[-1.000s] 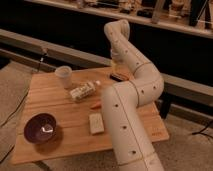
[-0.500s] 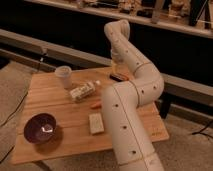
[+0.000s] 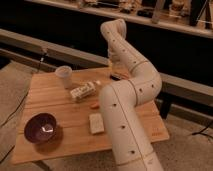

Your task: Push the eraser across the table

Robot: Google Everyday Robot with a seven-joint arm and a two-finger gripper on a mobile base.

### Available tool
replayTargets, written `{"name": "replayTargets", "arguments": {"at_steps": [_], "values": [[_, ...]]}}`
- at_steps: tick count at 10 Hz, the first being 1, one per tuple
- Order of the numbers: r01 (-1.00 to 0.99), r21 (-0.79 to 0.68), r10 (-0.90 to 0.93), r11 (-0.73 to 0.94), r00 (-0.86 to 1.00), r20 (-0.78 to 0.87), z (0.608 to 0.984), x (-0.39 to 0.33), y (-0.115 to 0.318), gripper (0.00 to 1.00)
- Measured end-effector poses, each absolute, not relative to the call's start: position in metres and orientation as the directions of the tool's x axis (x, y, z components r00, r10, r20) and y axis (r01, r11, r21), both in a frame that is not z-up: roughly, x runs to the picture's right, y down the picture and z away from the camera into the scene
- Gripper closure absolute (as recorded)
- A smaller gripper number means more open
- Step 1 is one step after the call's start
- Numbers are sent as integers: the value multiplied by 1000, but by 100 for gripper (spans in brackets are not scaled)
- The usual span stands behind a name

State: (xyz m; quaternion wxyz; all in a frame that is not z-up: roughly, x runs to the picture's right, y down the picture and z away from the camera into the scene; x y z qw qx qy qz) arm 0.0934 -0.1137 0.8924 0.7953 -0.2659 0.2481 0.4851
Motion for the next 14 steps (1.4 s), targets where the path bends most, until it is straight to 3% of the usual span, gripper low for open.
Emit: {"name": "replayTargets", "arguments": {"at_steps": [14], "values": [[-898,-191,626,396,416,-659,895,91,-109,35]]}}
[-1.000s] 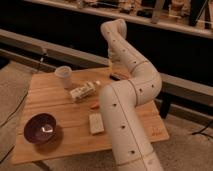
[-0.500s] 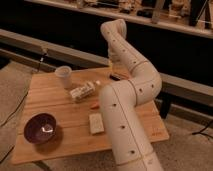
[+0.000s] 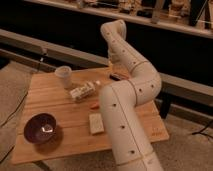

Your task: Push the eraser across the table

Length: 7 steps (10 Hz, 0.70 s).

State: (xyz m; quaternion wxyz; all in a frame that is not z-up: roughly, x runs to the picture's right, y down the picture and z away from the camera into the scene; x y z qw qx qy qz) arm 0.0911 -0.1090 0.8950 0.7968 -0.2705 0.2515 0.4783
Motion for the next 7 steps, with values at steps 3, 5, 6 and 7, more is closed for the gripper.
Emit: {"name": "replayTargets", "arguments": {"at_steps": [3,5,6,7], "values": [[-885,-243,616,398,453,-644,881,101,-110,35],[-860,-304,590,409,503,-631,870,110,-100,35],[-850,-322,579,416,521,-627,867,110,-95,35],[-840,-335,563,426,536,-629,865,111,-86,35]]}}
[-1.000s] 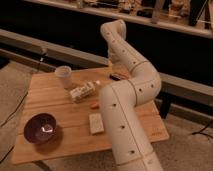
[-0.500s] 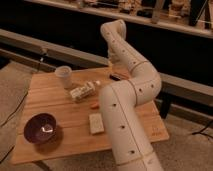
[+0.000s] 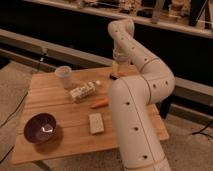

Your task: Push the eraser across the table

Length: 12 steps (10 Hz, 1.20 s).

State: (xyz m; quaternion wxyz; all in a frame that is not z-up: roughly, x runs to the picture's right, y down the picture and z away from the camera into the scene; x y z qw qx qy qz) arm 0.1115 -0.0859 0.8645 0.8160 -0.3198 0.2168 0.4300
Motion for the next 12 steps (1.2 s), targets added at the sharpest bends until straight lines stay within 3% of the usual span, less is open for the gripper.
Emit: {"name": "replayTargets", "arguments": {"at_steps": [6,12], "values": [[-705,-304,512,641,688,-514,906,89,-73,35],[-715,-306,533,629,683,-499,938,82,-45,35]]}}
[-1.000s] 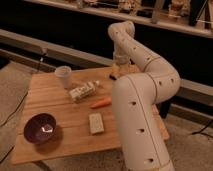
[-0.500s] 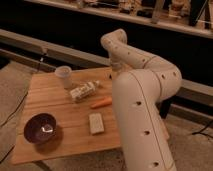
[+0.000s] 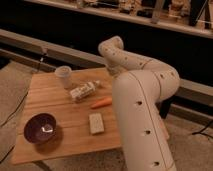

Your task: Push the eraser across the table

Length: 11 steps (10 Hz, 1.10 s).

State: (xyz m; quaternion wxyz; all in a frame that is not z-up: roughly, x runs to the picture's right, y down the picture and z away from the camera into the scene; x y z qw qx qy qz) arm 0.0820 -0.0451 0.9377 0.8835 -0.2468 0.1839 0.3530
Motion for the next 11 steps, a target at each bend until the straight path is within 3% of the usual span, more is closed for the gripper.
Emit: {"name": "replayTargets", "arguments": {"at_steps": [11], "values": [[-727,-167,553,666,631,-544,1006,135,-80,35]]}}
